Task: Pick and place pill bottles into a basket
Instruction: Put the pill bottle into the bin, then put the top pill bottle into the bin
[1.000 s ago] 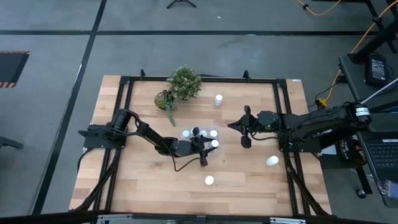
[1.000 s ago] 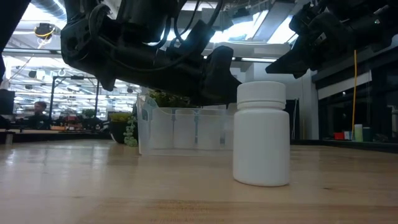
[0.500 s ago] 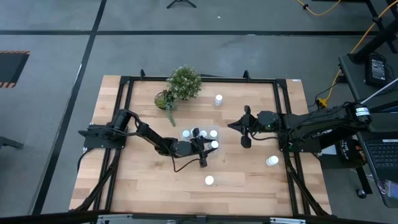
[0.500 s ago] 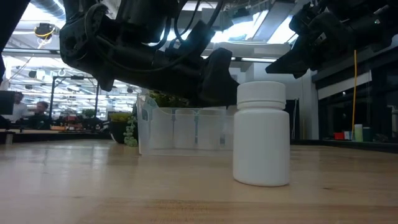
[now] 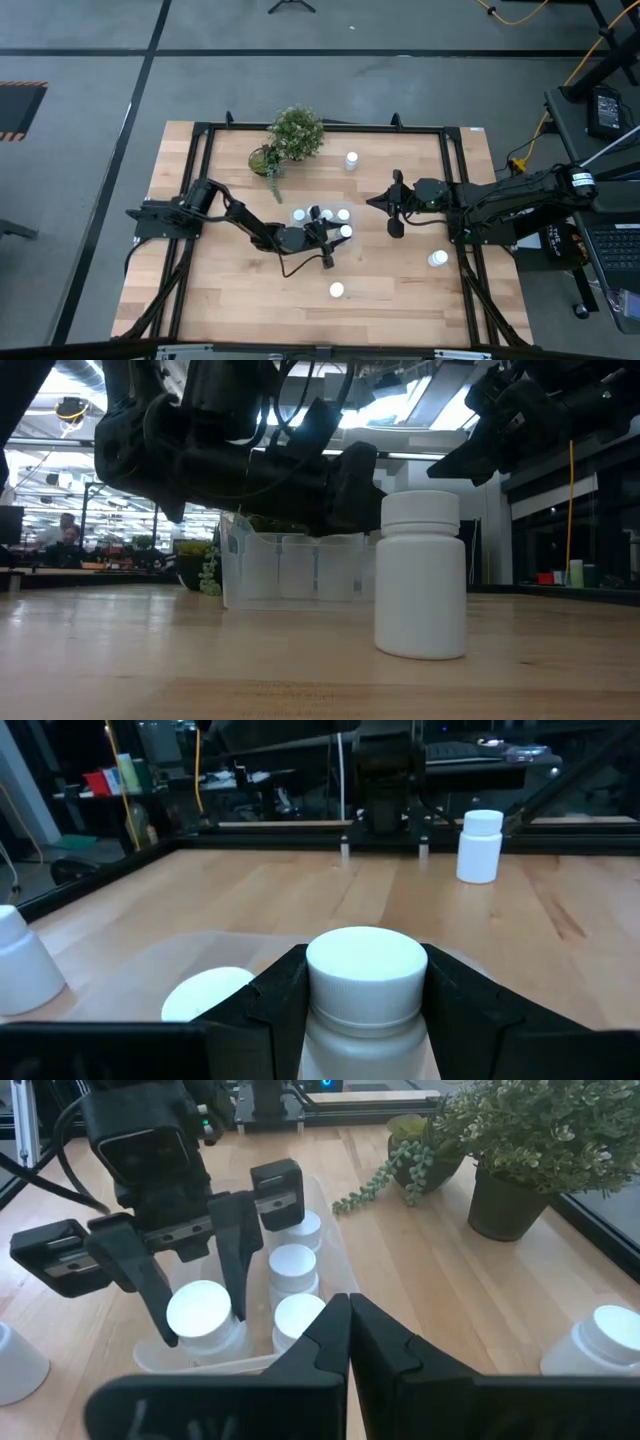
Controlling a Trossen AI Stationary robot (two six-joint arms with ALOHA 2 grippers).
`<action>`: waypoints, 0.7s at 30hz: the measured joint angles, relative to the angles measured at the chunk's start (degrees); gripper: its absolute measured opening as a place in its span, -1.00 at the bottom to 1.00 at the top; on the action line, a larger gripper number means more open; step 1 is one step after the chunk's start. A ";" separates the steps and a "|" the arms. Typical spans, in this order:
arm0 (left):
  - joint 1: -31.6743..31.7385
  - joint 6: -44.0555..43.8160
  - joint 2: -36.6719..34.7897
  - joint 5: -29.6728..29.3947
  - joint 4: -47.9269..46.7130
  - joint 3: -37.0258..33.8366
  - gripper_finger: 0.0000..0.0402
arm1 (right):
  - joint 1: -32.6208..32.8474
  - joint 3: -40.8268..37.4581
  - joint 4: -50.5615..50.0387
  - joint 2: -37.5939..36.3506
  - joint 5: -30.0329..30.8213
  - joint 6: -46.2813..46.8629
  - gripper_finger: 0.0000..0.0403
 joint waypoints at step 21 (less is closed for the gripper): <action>0.00 -0.27 -0.02 0.57 -0.55 0.00 0.03 | 0.00 0.00 -0.29 0.00 0.00 0.07 -0.94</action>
